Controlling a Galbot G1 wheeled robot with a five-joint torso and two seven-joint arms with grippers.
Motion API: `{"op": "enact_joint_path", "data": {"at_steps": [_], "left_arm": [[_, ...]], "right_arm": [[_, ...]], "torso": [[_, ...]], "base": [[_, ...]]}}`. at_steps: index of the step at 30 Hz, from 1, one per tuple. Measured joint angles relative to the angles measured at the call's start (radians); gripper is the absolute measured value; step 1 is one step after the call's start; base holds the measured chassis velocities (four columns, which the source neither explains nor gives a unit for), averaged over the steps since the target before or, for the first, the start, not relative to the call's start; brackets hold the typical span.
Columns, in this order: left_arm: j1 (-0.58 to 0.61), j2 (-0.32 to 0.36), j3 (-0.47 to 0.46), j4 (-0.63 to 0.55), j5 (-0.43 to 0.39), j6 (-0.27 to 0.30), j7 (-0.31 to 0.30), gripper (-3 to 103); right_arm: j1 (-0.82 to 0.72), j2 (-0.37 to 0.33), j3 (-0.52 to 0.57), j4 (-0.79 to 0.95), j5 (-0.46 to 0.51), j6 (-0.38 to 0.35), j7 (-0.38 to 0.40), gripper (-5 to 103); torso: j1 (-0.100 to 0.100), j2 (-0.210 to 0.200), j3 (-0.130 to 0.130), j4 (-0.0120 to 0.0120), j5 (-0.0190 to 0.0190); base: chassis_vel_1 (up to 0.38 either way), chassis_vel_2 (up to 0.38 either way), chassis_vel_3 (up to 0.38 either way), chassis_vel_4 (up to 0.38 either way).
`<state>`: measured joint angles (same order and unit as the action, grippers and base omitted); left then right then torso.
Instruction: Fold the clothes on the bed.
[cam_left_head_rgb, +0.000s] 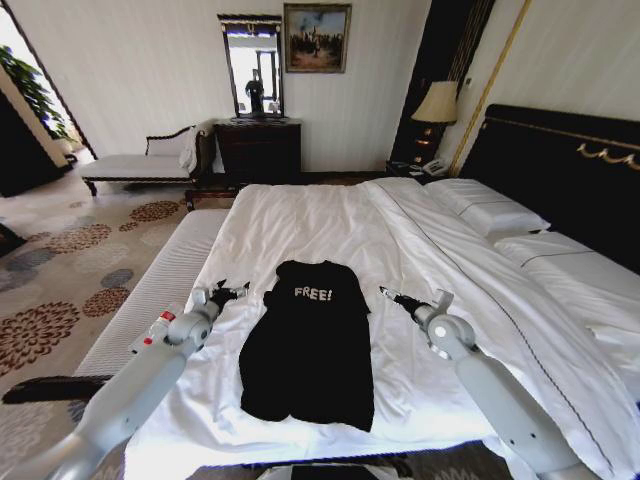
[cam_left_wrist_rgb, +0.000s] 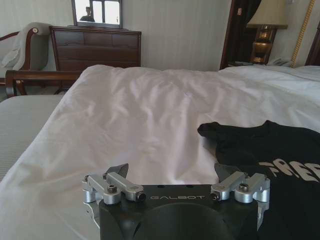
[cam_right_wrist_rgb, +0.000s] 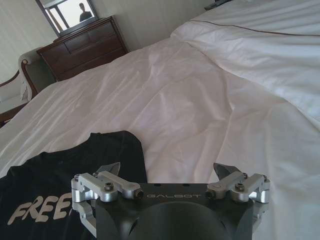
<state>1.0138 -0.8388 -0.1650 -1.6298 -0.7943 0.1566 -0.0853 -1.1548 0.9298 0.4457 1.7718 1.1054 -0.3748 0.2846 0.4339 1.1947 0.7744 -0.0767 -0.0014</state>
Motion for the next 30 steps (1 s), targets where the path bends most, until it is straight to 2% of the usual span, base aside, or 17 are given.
{"op": "enact_joint_path", "data": {"at_steps": [4,5,8,9,12,15,18,24,30], "left_arm": [[0.16,-0.014,-0.106,-0.104,0.029,-0.014,0.023,97],[0.16,-0.014,-0.106,-0.104,0.029,-0.014,0.023,97],[0.282,-0.051,-0.188,-0.16,0.05,-0.028,0.035,96],[0.282,-0.051,-0.188,-0.16,0.05,-0.028,0.035,96],[0.411,-0.082,-0.26,-0.218,0.068,-0.042,0.055,96],[0.463,-0.096,-0.293,-0.248,0.073,-0.05,0.062,96],[0.577,-0.136,-0.371,-0.315,0.073,-0.073,0.078,96],[0.678,-0.169,-0.411,-0.352,0.073,-0.096,0.095,96],[0.707,-0.188,-0.406,-0.364,0.078,-0.104,0.096,96]], "right_arm": [[-0.173,0.027,0.086,0.092,-0.032,0.046,-0.022,100],[-0.173,0.027,0.086,0.092,-0.032,0.046,-0.022,100],[-0.278,0.061,0.135,0.16,-0.047,0.052,-0.04,100],[-0.278,0.061,0.135,0.16,-0.047,0.052,-0.04,100],[-0.395,0.119,0.168,0.252,-0.065,0.05,-0.065,100],[-0.457,0.151,0.177,0.29,-0.078,0.059,-0.084,100],[-0.582,0.233,0.182,0.337,-0.103,0.085,-0.121,100],[-0.646,0.309,0.18,0.351,-0.099,0.097,-0.141,100],[-0.693,0.328,0.178,0.347,-0.086,0.126,-0.184,100]], "torso": [[0.0,0.0,0.0,-0.0006,0.0007],[0.0,0.0,0.0,-0.0006,0.0007],[0.0,0.0,0.0,-0.0004,0.0005],[0.0,0.0,0.0,-0.0004,0.0005],[0.0,0.0,0.0,0.0,0.0006],[0.0,0.0,0.0,-0.0001,0.0005],[0.0,0.0,0.0,-0.0006,0.0006],[0.0,0.0,0.0,-0.0001,0.0004],[0.0,0.0,0.0,-0.0002,0.0005]], "base": [[0.0,0.0,0.0,0.0],[0.0,0.0,0.0,0.0],[0.0,0.0,0.0,0.0],[0.0,0.0,0.0,0.0],[0.0,0.0,0.0,0.0],[0.0,0.0,0.0,0.0],[0.0,0.0,0.0,0.0],[0.0,0.0,0.0,0.0],[0.0,0.0,0.0,0.0]]}}
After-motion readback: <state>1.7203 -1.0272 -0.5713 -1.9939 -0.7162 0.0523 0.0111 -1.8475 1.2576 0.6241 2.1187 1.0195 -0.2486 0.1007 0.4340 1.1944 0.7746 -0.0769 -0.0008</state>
